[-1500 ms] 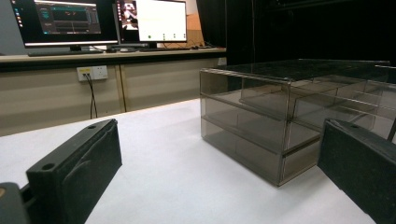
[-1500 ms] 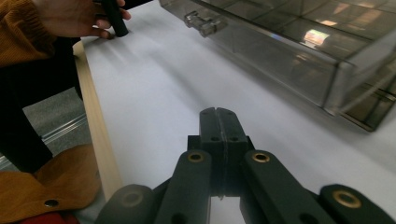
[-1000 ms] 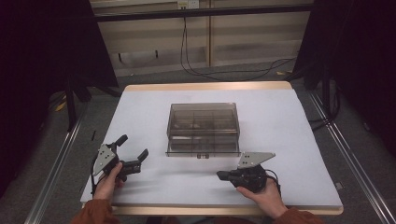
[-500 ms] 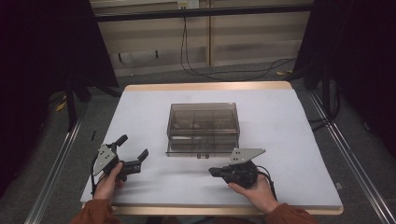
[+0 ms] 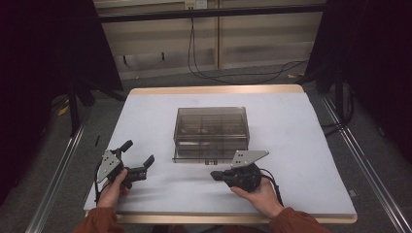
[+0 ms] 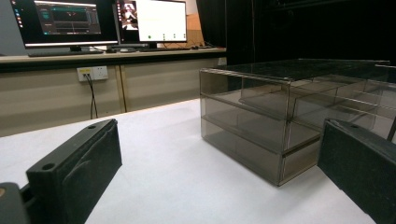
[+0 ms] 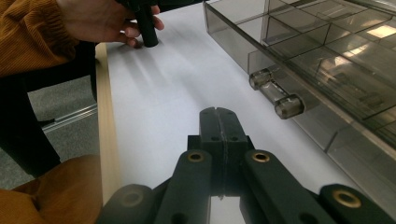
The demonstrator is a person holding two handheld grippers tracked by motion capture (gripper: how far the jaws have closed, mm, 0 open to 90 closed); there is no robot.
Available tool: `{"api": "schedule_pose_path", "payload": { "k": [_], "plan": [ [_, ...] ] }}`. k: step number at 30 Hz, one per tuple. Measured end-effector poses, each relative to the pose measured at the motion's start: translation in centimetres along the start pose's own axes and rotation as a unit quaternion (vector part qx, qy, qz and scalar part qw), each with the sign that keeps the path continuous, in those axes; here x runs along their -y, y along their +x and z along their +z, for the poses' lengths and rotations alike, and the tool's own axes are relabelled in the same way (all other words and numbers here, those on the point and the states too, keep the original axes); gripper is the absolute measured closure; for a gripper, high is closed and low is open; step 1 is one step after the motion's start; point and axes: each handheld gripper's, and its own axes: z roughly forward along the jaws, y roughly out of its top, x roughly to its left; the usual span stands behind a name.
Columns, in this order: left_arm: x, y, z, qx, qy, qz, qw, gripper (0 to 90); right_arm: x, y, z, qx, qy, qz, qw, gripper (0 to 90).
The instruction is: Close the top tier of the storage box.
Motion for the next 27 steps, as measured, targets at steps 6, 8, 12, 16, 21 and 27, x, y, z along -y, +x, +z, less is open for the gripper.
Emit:
{"api": "schedule_pose_path", "payload": {
  "k": [6,8,12,16,21,27],
  "plan": [
    [0.0,0.0,0.0,0.000,0.000,0.001,1.0000,0.0,-0.4,-0.2,0.4,0.000,0.000,-0.002,1.0000,90.0],
    [0.0,0.0,0.0,0.000,0.000,0.001,1.0000,0.0,-0.4,-0.2,0.5,0.001,0.000,-0.001,1.0000,90.0],
    [0.0,0.0,0.0,-0.001,0.000,0.001,1.0000,0.0,-0.5,-0.5,0.7,0.003,-0.001,-0.001,1.0000,90.0],
    [0.0,0.0,0.0,0.000,0.000,0.000,1.0000,0.0,-0.7,-0.7,0.8,0.004,-0.002,-0.002,1.0000,90.0],
    [0.0,0.0,0.0,0.000,0.000,0.001,1.0000,0.0,-0.6,-0.8,1.2,0.005,0.004,-0.003,1.0000,90.0],
    [0.0,0.0,0.0,0.000,-0.001,0.001,1.0000,0.0,-0.6,-1.2,1.2,0.009,0.005,-0.001,1.0000,90.0]
  ]
}}
